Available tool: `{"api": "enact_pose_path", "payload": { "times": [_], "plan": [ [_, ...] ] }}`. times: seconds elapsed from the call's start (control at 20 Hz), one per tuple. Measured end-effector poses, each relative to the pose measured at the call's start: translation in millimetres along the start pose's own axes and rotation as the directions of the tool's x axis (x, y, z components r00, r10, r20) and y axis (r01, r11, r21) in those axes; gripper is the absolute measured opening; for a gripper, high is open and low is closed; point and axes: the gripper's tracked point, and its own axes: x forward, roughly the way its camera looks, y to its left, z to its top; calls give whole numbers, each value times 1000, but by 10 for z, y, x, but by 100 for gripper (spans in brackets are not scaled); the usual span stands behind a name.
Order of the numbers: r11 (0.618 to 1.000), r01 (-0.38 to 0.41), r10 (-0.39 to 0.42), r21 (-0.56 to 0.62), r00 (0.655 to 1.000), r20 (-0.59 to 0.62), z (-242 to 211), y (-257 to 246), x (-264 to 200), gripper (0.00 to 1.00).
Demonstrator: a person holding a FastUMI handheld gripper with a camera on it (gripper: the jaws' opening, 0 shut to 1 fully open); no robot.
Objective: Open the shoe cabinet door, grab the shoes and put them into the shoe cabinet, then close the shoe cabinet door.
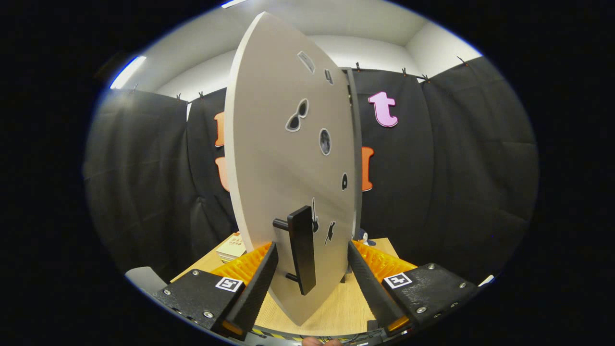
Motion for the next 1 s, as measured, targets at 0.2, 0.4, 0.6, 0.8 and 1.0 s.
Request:
{"api": "enact_pose_path", "payload": {
  "times": [0.2,0.4,0.6,0.8,1.0],
  "plan": [
    [1000,9,-9,-6,1000,-4,25,405,186,92],
    [999,-36,36,14,999,-23,14,848,420,93],
    [998,-63,62,-19,998,-32,35,1209,773,93],
    [996,-84,83,-31,996,-20,52,1436,1157,93],
    [995,-94,94,-34,996,-13,68,1522,1434,93]
  ]
}}
